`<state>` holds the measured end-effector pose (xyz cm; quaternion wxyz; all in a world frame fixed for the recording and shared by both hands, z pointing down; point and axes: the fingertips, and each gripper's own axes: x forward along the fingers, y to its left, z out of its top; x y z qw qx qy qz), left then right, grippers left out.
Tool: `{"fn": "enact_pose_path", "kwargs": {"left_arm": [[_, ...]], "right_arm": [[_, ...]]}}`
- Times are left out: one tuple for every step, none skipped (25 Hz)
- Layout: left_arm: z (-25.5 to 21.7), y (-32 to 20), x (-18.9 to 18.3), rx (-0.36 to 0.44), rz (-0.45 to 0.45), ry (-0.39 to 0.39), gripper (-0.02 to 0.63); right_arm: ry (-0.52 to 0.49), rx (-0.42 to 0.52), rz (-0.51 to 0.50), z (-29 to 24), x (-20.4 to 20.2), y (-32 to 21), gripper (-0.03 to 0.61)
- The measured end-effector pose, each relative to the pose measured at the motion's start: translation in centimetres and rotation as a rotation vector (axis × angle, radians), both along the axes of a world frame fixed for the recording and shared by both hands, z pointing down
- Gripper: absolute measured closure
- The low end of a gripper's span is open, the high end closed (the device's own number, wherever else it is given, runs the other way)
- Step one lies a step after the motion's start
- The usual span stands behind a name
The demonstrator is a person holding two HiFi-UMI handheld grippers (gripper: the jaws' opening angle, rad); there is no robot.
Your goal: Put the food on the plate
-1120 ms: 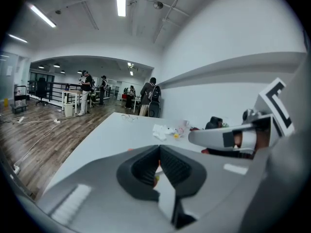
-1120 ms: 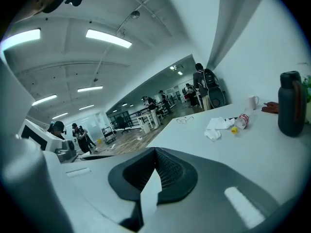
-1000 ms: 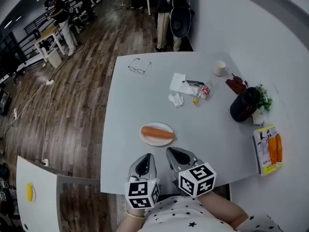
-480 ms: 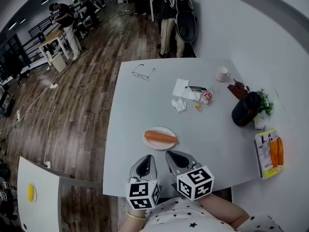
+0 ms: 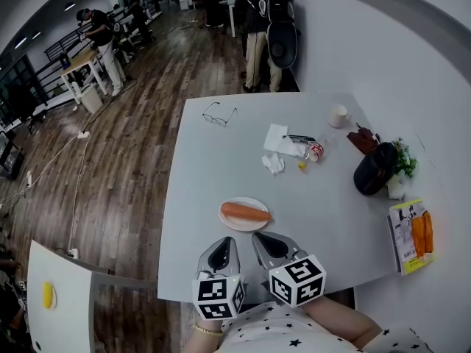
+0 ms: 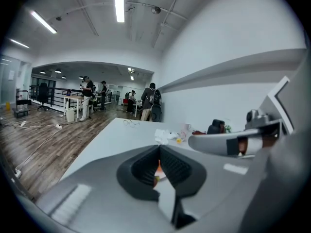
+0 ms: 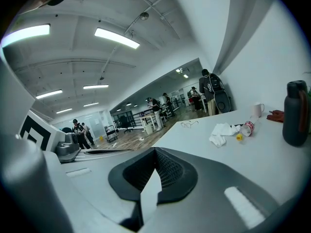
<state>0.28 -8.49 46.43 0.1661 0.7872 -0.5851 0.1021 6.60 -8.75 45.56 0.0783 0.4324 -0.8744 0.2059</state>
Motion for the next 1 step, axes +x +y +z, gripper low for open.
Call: {"fn": "enact_pose_path", "kwargs": {"left_arm": [[-0.03,0.01,0.05,0.001,0.001,0.0,0.606]], "right_arm": [[0.0,0.0,0.0,-0.01,0.01,0.03,0.58]]}}
